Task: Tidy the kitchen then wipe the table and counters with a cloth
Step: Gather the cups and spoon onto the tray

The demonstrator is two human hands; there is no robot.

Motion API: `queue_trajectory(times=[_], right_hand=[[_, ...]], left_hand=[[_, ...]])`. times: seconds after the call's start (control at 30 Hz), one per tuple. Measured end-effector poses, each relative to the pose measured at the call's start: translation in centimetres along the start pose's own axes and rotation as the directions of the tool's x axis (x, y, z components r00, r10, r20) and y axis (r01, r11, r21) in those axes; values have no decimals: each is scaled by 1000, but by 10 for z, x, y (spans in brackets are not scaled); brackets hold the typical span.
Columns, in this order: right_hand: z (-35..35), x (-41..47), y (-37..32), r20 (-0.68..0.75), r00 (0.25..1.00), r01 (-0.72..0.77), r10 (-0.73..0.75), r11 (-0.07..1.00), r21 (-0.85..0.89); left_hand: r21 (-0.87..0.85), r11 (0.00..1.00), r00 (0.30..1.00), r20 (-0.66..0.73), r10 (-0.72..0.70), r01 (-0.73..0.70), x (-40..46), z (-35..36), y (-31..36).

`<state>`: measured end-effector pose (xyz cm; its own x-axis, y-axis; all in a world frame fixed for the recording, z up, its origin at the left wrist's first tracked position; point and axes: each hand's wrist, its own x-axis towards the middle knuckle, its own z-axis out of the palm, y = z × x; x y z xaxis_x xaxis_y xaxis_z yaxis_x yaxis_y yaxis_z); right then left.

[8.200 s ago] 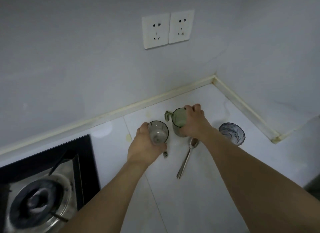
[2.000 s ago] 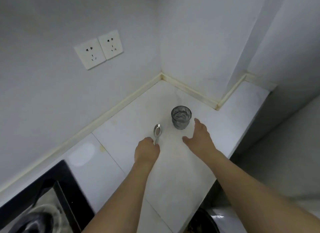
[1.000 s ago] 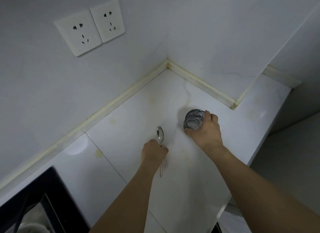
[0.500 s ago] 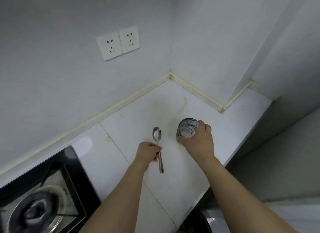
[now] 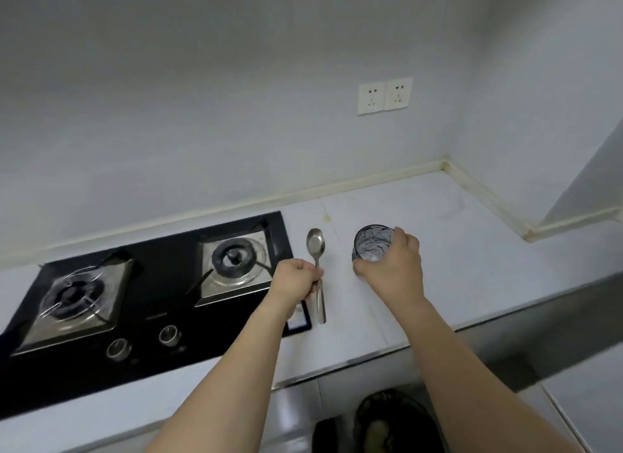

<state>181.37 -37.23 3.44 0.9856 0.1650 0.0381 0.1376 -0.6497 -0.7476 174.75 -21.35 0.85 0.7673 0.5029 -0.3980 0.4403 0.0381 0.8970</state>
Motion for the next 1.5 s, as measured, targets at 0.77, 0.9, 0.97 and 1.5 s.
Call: queue_trajectory(times=[0.77, 0.9, 0.97, 1.5], right_hand=[[287, -301, -296, 544, 710, 455, -447, 881, 131], [340, -359, -347, 594, 645, 479, -481, 860, 176], [364, -379, -367, 611, 621, 486, -490, 853, 190], [506, -378, -486, 627, 550, 545, -552, 806, 232]], left_hand=[[-415, 910, 792, -559, -244, -13, -231, -461, -172], [-491, 870, 752, -591, -291, -49, -261, -534, -209], [-508, 860, 734, -600, -318, -43, -270, -563, -225], [-502, 864, 636, -676, -372, -28, -238, -734, -222]])
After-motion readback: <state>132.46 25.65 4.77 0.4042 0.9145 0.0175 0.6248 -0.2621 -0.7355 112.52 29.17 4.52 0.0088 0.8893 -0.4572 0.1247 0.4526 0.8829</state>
